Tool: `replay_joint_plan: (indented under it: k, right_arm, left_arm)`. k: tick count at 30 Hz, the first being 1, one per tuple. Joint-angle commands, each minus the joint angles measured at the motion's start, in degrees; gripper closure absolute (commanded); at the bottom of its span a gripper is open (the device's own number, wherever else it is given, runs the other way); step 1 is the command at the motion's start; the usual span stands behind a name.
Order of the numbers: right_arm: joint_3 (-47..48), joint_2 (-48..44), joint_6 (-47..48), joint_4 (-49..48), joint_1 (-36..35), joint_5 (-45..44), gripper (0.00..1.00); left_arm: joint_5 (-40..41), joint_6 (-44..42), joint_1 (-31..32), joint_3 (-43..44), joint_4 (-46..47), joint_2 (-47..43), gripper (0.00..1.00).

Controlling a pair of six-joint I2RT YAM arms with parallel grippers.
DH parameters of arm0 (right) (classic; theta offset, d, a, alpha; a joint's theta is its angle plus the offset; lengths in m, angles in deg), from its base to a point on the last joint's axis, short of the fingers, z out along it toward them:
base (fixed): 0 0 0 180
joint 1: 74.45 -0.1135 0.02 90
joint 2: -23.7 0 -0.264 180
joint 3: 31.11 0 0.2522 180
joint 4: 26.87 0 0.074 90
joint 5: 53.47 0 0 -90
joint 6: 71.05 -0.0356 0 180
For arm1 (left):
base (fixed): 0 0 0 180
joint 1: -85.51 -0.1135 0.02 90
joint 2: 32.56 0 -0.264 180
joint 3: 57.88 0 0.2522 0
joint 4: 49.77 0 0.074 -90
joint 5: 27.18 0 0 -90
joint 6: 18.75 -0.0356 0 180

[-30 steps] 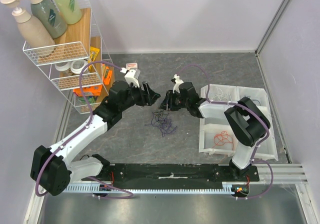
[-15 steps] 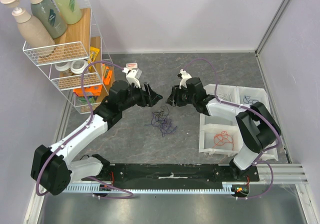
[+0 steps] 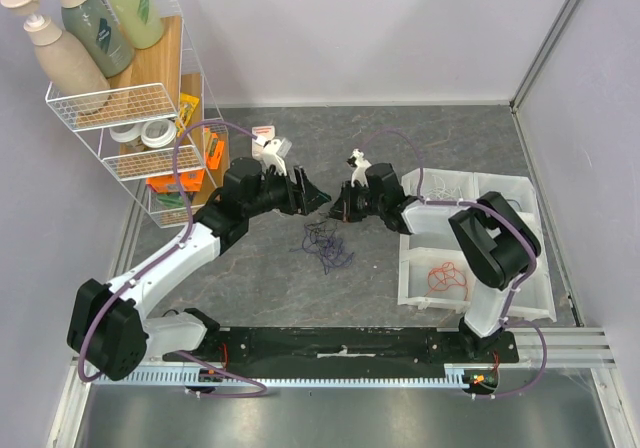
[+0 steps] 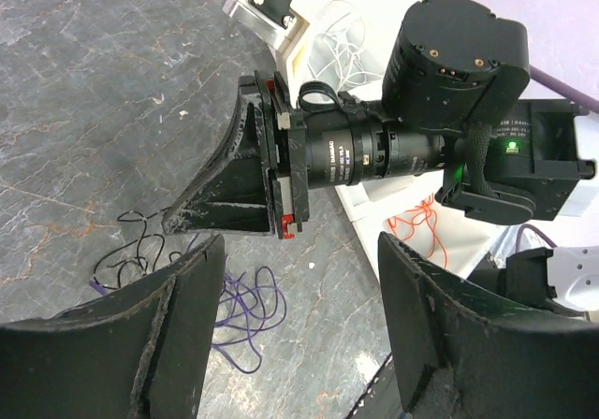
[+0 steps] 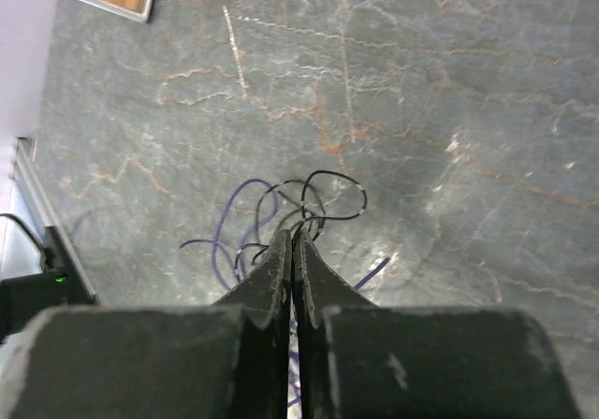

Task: Untangle the cables

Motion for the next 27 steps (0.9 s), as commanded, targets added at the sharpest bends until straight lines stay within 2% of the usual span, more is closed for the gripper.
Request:
replay_joint_plan:
  k: [1,5,8,10,13,15,17,21,24,27]
  right_arm:
    - [-4.2,-6.9,-4.5,-7.0,-0.2,3.3,1.00]
    - [-11.2,-19.2,-7.1,-8.6,-0.3,2.2,1.00]
    - [-13.9,-28.1,-7.4,-5.4,-0.2,1.6,1.00]
    - [-14.8,-33.1,-8.2,-4.0,-0.2,1.5,1.00]
    - [-14.9,-38.2,-9.9,-3.2,-0.2,3.0,1.00]
    - [-14.0,-40.1,-11.1,-3.4,-0.3,5.3,1.00]
    - [-12.7,-41.2,-12.2,-4.0,-0.4,8.0,1.00]
    - [-9.8,-42.0,-11.7,-2.8,-2.6,10.0,1.00]
    - [-7.0,-42.0,-9.8,0.3,-4.6,8.6,1.00]
    - [-5.4,-42.8,-9.7,1.8,-5.2,6.8,1.00]
  left_arm:
    - [-2.9,0.6,-0.3,2.7,1.2,0.4,0.28]
    - [-3.7,0.7,-0.4,2.7,1.6,1.5,0.25]
    - [-8.2,1.1,-0.4,2.7,5.0,1.5,0.26]
    - [-13.6,1.8,-0.3,1.5,11.0,0.6,0.27]
    - [-19.2,4.3,-0.2,-4.0,24.8,-2.8,0.28]
    - [-19.5,4.5,-0.2,-7.9,32.4,-5.6,0.27]
    - [-18.6,2.1,0.3,-10.1,36.0,-8.9,0.26]
    - [-14.3,-3.3,2.3,-11.9,35.7,-12.7,0.26]
    - [-14.9,-5.6,4.1,-12.5,36.7,-13.8,0.25]
    - [-16.2,-5.8,4.9,-12.0,36.1,-12.8,0.30]
